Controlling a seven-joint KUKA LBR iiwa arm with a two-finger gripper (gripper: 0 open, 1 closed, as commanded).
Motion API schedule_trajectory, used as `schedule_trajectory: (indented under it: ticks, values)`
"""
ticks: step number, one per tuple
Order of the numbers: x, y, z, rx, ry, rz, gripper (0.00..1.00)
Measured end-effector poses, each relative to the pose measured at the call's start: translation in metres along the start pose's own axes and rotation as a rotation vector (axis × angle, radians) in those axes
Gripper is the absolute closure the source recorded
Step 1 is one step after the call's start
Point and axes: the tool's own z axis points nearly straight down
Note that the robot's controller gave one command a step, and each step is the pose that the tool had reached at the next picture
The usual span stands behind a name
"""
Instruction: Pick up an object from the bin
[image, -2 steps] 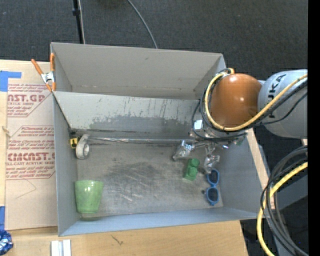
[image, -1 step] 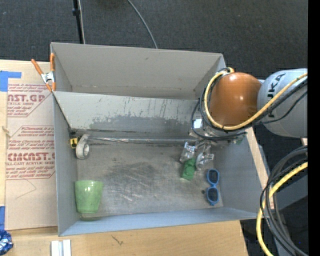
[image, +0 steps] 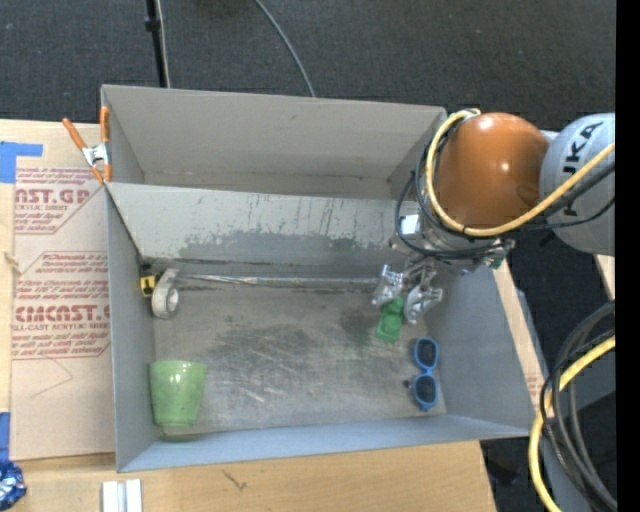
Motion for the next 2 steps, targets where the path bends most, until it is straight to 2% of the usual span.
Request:
schedule_trajectory:
  ticks: [2]
  values:
    - [-0.004, -0.001, -0.063, -0.002, 0.001, 0.002, 1.0]
